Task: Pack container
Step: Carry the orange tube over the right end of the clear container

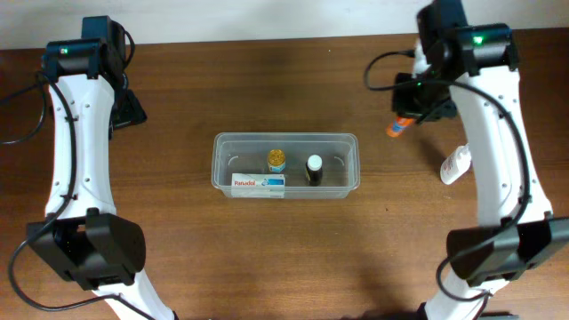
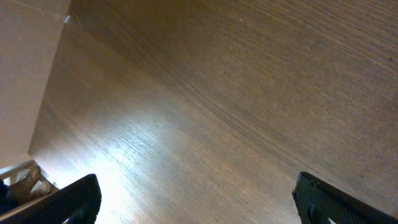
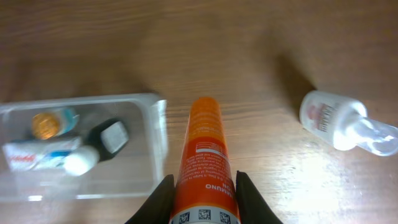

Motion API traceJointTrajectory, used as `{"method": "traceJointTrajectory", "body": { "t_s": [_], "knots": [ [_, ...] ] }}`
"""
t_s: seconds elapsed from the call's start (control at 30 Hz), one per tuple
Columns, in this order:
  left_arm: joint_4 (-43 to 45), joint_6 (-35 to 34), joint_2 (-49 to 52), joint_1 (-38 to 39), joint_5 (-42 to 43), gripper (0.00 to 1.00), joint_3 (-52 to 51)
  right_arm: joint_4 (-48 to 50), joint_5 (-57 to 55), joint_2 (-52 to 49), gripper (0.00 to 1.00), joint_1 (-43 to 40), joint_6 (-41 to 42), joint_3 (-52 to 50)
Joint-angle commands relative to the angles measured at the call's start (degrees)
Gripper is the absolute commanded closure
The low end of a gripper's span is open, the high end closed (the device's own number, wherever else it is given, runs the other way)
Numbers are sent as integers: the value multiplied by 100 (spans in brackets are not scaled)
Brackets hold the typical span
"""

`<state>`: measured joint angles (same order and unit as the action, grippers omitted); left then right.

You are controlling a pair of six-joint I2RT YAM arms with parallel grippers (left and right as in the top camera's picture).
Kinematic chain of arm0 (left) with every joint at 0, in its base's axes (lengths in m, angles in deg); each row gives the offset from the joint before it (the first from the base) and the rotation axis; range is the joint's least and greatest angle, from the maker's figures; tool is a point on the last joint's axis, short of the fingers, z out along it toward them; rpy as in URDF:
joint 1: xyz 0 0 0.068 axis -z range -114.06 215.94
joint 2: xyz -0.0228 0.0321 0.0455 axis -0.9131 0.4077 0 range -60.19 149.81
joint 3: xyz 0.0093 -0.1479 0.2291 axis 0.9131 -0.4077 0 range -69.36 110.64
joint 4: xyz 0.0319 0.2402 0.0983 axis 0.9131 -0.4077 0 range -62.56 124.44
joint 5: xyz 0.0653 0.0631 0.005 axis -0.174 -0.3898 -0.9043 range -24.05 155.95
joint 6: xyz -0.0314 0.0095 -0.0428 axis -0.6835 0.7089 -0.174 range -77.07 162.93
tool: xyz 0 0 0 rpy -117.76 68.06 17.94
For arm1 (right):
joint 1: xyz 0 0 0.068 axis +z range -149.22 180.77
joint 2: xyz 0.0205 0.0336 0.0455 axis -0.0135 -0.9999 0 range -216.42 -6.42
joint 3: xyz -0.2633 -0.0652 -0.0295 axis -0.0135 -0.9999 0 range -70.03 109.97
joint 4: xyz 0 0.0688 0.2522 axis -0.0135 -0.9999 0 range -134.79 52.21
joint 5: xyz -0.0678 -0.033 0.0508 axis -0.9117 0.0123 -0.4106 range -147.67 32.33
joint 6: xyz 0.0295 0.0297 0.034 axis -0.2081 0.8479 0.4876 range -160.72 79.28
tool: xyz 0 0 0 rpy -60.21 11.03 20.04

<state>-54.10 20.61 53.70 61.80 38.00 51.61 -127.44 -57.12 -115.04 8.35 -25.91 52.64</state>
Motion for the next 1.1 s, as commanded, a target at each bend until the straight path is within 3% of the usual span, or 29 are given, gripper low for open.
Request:
{"method": "traceJointTrajectory", "body": {
  "t_s": [0.0, 0.4, 1.07],
  "knots": [
    [-4, -37, -39, -4, -79, 1, 15, -15, 138, 232, 78, 466, 2, 173],
    [-4, -37, -39, -4, -79, 1, 15, 179, -146, 210, 78, 1506, 326, 20],
    [-4, -37, -39, 0, -79, 1, 15, 1152, -140, 109, 78, 1561, 369, -1462]
  ]
}}
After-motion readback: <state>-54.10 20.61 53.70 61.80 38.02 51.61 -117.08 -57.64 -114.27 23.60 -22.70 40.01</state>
